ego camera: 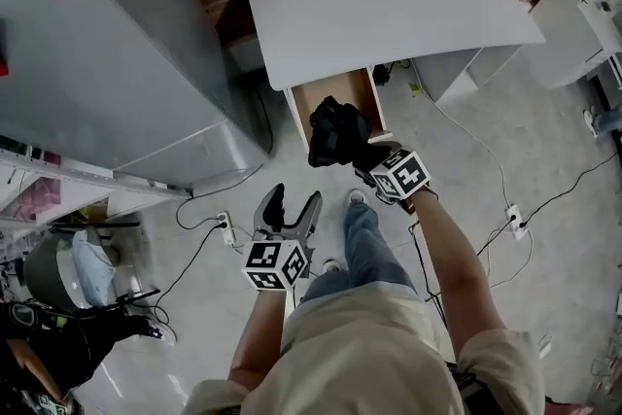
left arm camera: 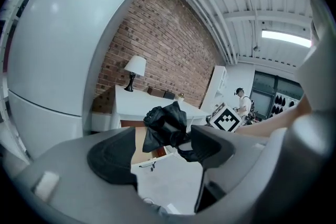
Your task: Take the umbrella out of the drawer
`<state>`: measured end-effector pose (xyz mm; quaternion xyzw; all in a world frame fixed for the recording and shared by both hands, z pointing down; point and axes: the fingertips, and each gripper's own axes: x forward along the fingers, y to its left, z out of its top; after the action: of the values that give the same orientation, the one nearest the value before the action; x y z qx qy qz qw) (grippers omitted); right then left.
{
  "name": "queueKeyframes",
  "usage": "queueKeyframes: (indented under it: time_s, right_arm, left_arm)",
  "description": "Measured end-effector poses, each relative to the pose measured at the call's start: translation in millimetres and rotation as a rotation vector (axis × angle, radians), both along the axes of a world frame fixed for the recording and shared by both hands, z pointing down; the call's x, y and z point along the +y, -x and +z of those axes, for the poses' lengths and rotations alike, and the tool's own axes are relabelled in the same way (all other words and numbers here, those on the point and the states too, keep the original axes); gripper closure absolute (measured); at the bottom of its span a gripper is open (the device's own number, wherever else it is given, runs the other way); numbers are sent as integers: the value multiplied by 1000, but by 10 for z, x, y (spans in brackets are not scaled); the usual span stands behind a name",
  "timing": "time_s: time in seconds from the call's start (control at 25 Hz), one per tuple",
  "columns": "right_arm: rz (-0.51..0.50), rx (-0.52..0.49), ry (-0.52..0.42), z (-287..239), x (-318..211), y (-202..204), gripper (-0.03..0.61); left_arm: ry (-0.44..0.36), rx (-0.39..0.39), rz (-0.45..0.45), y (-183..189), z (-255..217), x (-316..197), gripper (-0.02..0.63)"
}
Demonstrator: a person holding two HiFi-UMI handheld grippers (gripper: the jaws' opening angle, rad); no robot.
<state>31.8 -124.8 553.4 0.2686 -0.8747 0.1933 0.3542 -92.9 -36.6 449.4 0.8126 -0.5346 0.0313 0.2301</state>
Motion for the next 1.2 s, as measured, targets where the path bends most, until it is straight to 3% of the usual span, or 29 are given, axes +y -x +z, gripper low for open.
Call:
queueKeyframes:
  time_s: [0.48, 0.76, 1.2]
  right_arm:
    - [209, -231, -32, -587, 1143, -78, 377]
    - [310, -329, -47, -834, 1668, -231, 377]
    - [389, -455, -96, -1232, 2167, -427, 376]
  left_arm:
    - [-45, -38, 46, -80, -193, 778, 302]
    - [-52, -67, 38, -18, -189, 1108, 395]
    - [-58, -102, 3, 21, -205, 1322, 572]
